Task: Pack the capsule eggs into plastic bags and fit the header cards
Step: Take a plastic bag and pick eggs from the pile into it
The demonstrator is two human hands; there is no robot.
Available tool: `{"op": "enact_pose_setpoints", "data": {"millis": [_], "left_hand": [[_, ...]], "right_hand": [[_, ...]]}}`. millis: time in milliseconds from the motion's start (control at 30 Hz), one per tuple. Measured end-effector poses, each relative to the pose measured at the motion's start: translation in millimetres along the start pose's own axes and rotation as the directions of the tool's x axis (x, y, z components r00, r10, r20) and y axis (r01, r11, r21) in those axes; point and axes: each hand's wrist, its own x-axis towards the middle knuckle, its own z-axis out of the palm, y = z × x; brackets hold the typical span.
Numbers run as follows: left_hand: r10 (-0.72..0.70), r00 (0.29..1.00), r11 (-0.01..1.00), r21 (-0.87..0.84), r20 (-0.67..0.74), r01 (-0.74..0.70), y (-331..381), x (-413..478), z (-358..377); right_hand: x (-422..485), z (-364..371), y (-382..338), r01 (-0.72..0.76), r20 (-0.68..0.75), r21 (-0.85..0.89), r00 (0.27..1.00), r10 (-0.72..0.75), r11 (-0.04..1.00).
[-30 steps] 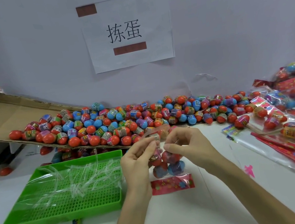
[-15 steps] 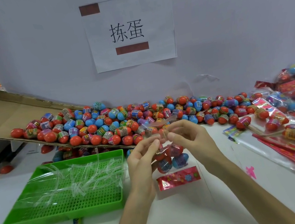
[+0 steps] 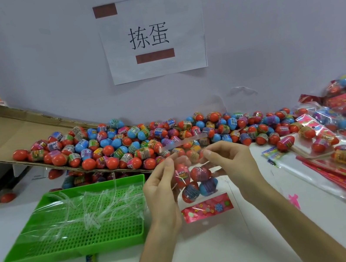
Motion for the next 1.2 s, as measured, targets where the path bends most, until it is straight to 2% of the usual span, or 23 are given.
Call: {"op": "enact_pose_setpoints", "data": {"millis": [100,167,233,267,300,367,467,667,1033,1200], "left_hand": [[0.010,1.000,0.998,0.062,-0.003,-0.010,-1.3,1.5,-2.5],[0.043,0.999,0.989,0.145,0.002,-0.043,-4.0,1.1,-3.1],[0.080,0.996,0.970,0.226,0.027,-0.084,-7.5,0.3,-3.4],[0.101,0.994,0.959,0.261,0.044,-0.109,-9.5,-0.1,-3.5],[0.127,0.990,0.946,0.293,0.062,-0.139,-11.6,-0.2,-3.8],[0.185,0.977,0.909,0.359,0.104,-0.210,-14.2,-1.7,-3.0],[0.258,0.944,0.850,0.417,0.204,-0.323,-15.1,-5.8,-1.2],[0.327,0.897,0.753,0.492,0.296,-0.437,-18.4,-8.5,-0.3],[0.365,0.861,0.688,0.520,0.355,-0.506,-16.4,-11.8,0.4],[0.341,0.870,0.691,0.533,0.355,-0.488,-16.5,-10.6,-0.3]], "right_hand": [[0.0,0.0,4.4,0.046,-0.047,-0.064,0.998,-0.049,0.997],[-2.0,1.0,6.5,0.130,-0.132,-0.193,0.979,-0.157,0.973],[-5.5,3.1,7.8,0.278,-0.193,-0.404,0.905,-0.378,0.872],[-7.4,4.5,7.6,0.367,-0.174,-0.487,0.849,-0.500,0.793],[-9.4,6.5,7.6,0.453,-0.130,-0.528,0.793,-0.595,0.719],[-12.6,10.9,8.1,0.583,-0.026,-0.523,0.718,-0.695,0.622],[-15.9,17.5,7.3,0.646,0.058,-0.464,0.704,-0.707,0.606],[-14.5,15.2,7.5,0.601,0.033,-0.453,0.750,-0.661,0.659],[-9.2,8.9,9.7,0.620,0.101,-0.420,0.757,-0.645,0.662],[-7.7,4.7,4.5,0.630,0.108,-0.381,0.758,-0.644,0.677]]}}
